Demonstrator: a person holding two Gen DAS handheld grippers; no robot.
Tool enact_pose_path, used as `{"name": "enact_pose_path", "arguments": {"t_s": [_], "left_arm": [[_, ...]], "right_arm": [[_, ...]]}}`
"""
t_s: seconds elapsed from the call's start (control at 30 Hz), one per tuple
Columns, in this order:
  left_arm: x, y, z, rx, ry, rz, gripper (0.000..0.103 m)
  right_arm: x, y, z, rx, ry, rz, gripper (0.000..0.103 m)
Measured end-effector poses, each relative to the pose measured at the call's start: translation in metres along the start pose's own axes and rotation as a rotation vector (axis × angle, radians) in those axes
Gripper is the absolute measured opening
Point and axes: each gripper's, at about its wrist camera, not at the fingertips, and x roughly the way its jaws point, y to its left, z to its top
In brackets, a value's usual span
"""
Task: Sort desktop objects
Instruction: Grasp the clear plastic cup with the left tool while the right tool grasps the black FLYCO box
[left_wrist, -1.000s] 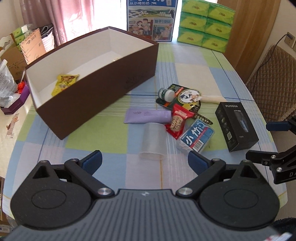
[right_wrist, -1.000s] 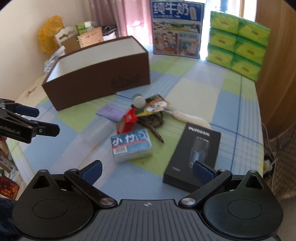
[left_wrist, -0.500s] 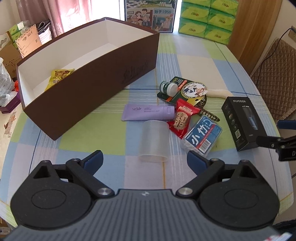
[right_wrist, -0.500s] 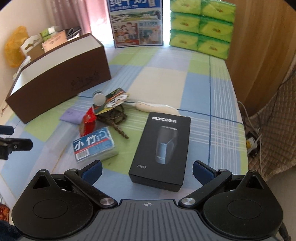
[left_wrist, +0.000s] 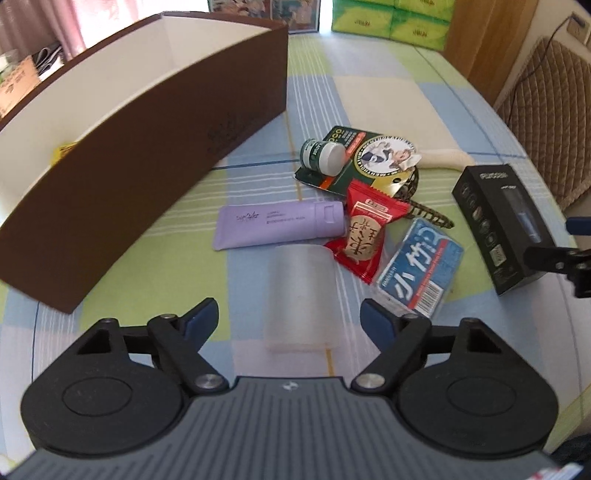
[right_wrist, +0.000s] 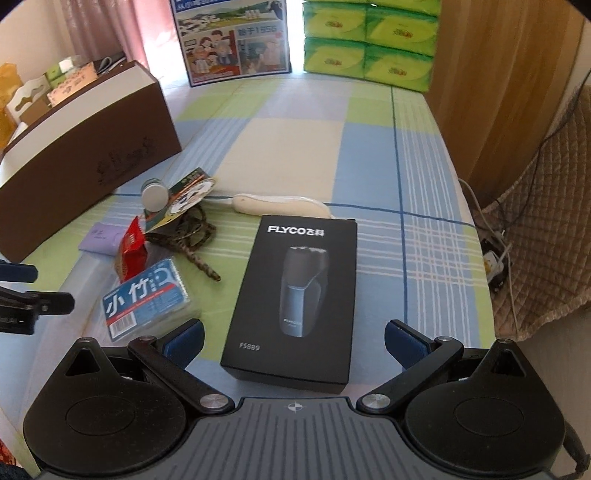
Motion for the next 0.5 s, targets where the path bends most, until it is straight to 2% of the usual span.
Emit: {"name": "enact_pose_path", "arguments": {"t_s": [0.13, 0.37, 0.5], "left_arm": [[0.019, -0.002, 0.008, 0.038, 0.035, -0.006, 0.077], [0.043, -0.006, 0.015, 0.069, 0.063, -0.018, 0.067], [0.046, -0.004, 0.016, 0.068, 0.052, -0.043, 0.048]], "right_arm": [[0.003, -0.003, 0.000, 0.023, 0.005, -0.009, 0.101], [0.007, -0.006, 0.004, 0.045, 0.007, -0.018, 0.101], [0.013, -0.004, 0.009, 0.037, 0.010, -0.017, 0.101]]}}
